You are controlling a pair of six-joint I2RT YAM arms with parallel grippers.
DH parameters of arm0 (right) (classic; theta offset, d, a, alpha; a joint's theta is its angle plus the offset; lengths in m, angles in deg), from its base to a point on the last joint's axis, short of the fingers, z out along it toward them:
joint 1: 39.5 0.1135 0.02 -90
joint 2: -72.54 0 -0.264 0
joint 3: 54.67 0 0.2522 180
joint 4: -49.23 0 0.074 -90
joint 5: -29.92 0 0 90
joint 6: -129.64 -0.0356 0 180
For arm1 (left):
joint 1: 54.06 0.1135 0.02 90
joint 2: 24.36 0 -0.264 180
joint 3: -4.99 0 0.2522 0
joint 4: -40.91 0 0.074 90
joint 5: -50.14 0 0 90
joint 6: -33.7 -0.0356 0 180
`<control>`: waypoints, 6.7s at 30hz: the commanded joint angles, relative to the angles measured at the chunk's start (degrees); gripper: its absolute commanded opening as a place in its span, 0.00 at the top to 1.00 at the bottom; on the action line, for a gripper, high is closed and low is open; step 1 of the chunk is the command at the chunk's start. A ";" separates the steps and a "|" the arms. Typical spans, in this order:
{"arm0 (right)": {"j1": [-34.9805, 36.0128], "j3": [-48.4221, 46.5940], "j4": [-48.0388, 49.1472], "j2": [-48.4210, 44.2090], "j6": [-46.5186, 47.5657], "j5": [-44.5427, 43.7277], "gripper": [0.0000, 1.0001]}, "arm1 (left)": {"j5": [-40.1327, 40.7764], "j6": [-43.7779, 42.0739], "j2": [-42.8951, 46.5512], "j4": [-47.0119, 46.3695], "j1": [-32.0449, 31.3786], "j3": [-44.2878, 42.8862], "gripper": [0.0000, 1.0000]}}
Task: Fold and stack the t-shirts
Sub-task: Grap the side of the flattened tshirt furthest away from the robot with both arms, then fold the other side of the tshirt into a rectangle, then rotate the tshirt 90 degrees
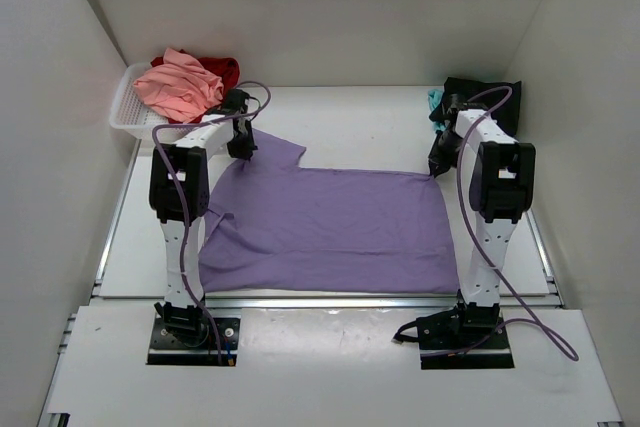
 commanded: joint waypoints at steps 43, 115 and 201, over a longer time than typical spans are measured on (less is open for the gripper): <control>-3.03 47.23 12.48 -45.70 5.70 5.08 1.00 | -2.75 3.18 63.10 3.07 1.78 52.95 1.00; 20.77 57.86 18.00 -43.76 -24.86 8.60 1.00 | -28.23 10.91 -27.14 16.27 -11.84 -41.35 0.59; 25.89 27.38 37.62 -20.40 2.00 6.22 1.00 | -44.33 15.60 -19.77 28.51 -4.72 -63.31 0.50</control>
